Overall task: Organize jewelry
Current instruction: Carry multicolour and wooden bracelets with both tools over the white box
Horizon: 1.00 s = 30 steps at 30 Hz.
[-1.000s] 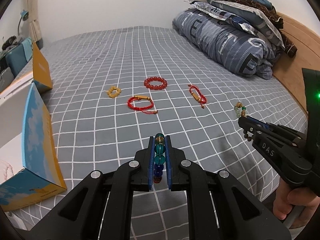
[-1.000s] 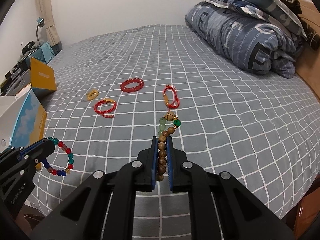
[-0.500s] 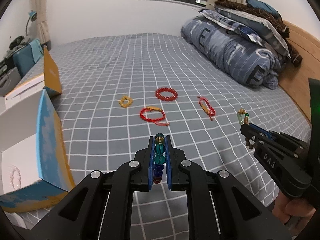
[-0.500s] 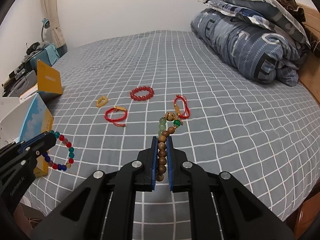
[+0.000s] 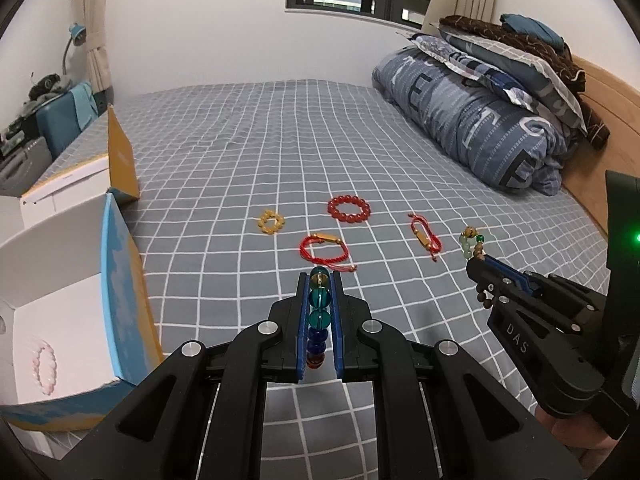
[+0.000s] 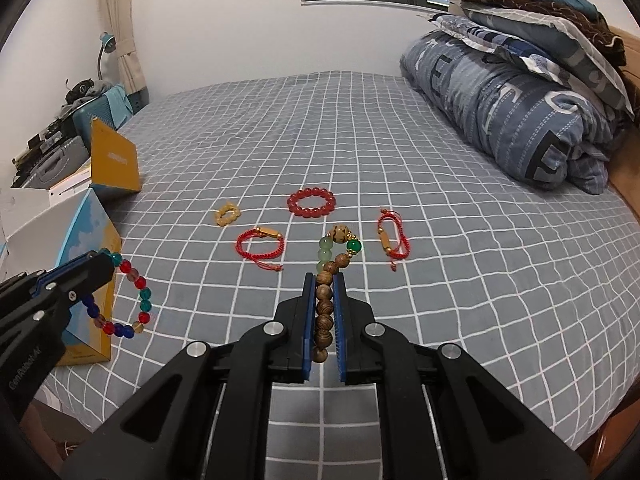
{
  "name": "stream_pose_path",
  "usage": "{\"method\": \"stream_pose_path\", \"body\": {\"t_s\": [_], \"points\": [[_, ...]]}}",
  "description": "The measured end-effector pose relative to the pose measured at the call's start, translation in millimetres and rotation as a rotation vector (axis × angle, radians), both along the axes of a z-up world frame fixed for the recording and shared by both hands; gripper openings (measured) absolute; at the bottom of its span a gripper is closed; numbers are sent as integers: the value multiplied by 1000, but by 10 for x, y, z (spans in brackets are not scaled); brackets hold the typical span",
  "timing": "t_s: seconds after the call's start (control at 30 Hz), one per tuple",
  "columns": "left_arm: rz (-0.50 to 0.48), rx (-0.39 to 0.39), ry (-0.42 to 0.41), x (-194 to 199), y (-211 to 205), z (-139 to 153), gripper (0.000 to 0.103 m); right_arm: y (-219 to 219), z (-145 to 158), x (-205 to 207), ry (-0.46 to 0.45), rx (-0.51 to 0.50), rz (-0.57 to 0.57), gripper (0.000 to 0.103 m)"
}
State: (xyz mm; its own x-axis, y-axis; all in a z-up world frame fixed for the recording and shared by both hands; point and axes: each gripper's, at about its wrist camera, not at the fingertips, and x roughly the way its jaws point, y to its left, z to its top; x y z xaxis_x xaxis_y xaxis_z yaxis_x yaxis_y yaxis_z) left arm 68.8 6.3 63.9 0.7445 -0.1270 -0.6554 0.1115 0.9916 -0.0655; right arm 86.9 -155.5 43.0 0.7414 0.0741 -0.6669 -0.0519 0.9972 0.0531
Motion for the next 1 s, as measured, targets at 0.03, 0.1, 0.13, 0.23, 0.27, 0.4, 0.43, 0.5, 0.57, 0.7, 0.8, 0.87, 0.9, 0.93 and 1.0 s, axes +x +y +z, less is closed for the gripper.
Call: {"method": "stream_pose_path", "body": {"t_s": [0.03,0.1,0.13,0.23,0.27,0.4,0.43,0.5,0.57,0.7,0.8,0.87,0.9,0.93,1.0], "points": [[7,0,-3,14,18,13,9,10,8,16,-1,3,3,8],[10,3,-3,36,32,31,9,25,24,44,-4,8,6,8],[11,3,-3,46,37,40,9,38,34,61,-5,7,7,8],[17,12,-2,67,55,60,9,71,60,95,-8,6,12,8],[20,14,0,75,64,68,9,85,70,107,-8,3,12,8],[32,16,2,100,82,92,9,121,111,128,-12,5,17,8],[34,16,2,103,90,92,9,128,122,131,-12,5,18,8],[37,10,6,107,117,104,9,151,149,132,-15,7,21,8],[41,4,6,105,138,118,9,178,181,134,-19,4,21,8],[59,-1,2,104,202,172,9,235,229,117,-24,-5,22,8],[75,5,-5,102,261,228,9,301,283,120,-26,-15,29,8],[86,9,-10,89,312,262,9,342,316,121,-28,-22,37,8],[90,10,-11,85,334,272,9,372,342,114,-31,-25,42,8],[94,12,-12,82,352,281,9,394,361,110,-34,-24,45,8],[102,14,-14,68,399,300,9,443,394,111,-34,-23,52,8]]}}
